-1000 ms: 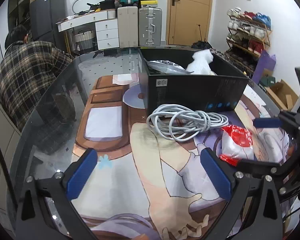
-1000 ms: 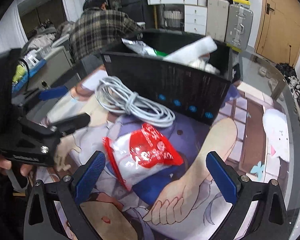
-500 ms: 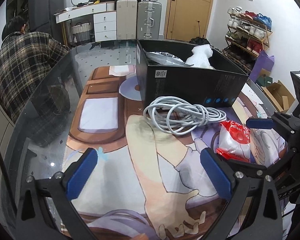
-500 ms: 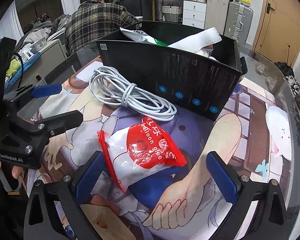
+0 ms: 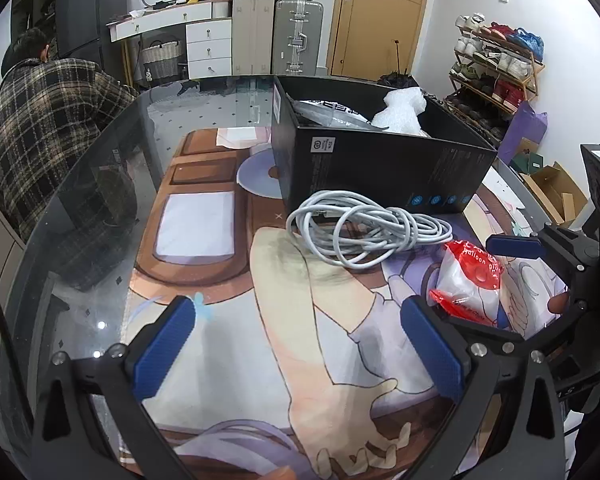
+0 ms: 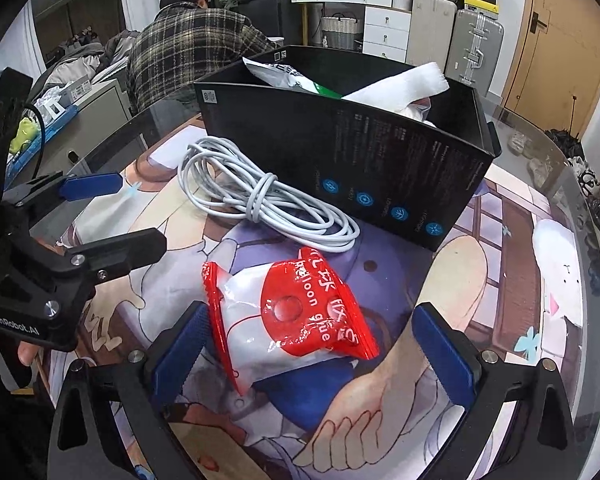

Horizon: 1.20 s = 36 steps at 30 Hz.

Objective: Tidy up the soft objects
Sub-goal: 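Close the right gripper on the balloon glue bag, then lift the glue bag with the right gripper while the left gripper grasps the white cable coil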

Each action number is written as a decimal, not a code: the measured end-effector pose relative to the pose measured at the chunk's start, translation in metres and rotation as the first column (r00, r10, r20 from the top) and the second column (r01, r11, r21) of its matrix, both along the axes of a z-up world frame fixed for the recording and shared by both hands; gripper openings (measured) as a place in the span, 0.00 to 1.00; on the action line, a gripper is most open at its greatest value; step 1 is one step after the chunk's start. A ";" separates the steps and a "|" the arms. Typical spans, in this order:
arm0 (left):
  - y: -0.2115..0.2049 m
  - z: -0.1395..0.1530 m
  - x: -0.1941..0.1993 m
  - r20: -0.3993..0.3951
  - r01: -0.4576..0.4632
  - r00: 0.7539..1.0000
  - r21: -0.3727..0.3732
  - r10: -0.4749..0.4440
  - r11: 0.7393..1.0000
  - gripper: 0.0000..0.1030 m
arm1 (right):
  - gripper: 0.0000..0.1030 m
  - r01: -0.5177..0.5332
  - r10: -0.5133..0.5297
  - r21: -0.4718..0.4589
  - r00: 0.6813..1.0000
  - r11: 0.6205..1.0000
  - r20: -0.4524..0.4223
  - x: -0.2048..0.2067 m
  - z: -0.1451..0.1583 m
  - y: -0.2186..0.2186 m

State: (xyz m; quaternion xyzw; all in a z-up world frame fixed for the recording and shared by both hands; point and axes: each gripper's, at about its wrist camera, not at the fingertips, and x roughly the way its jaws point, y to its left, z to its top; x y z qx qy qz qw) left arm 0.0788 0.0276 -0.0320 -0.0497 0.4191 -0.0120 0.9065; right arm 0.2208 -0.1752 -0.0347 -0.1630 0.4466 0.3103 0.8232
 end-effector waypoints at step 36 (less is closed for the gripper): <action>-0.003 0.000 0.002 -0.006 -0.033 0.999 0.037 0.034 0.999 1.00 | 0.58 -0.053 0.042 0.108 0.994 0.993 0.103 -0.019 0.051 -0.034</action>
